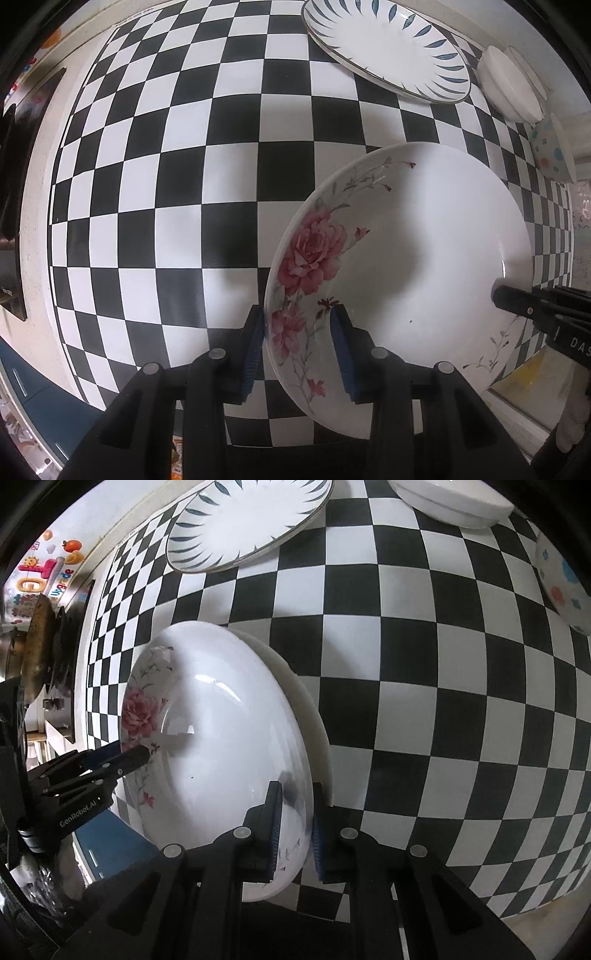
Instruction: Organize plates and bowls
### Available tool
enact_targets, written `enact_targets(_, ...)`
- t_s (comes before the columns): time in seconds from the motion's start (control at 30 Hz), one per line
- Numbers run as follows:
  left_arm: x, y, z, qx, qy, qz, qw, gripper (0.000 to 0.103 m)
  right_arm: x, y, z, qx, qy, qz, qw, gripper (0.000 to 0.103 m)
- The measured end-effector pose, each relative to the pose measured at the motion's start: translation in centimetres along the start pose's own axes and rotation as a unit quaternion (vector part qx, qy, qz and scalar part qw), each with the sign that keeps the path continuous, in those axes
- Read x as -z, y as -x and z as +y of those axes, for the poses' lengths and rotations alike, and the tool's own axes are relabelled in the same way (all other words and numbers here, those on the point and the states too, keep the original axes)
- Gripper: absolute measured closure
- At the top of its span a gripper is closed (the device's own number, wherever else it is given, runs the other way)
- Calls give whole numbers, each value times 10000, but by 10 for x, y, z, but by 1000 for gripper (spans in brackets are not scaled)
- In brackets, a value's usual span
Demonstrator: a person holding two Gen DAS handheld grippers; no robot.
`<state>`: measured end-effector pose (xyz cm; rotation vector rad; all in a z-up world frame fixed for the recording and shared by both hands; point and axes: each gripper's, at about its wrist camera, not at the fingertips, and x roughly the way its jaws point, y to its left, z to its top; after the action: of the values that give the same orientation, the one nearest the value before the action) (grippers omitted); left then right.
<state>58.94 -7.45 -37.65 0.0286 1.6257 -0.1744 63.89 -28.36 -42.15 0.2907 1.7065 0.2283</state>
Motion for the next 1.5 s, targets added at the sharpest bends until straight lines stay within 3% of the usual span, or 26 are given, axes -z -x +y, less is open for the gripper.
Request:
enact_targets(0.23,7,25,20,20,-10,-128,9999,70,7,2,-3,38,0,54,10000,87)
enact_targets(0.73,25,54,9,-54,-83,-285,9995,70,3,0,3,111,-28,100,9999,88)
enact_targets(0.83,26,68,4,-78,-123,-340,9993,70,3,-1,2,279,2,99,9996,88)
enact_targets(1.1,15,88,-4,-33,-227,-601,9979,67,-1,14,1,254,-55,-38,9997,88)
enact_targets(1.2,1,98,-6,53,-251,-754,9968,66,-11,30,0,53,-162,-208,9996,88)
enact_targets(1.27,-19,104,-6,57,-236,-797,9965,66,-23,41,-3,-209,-291,-357,9987,82)
enact_targets(1.33,-40,105,-2,140,-172,-836,9963,66,-38,49,-7,-379,-411,-518,9971,59)
enact_targets(1.4,-61,105,1,192,-106,-914,9956,66,-52,56,-8,-547,-498,-666,9950,45)
enact_targets(1.5,-95,98,7,208,-60,-920,9955,66,-81,61,-14,-830,-707,-804,9908,44)
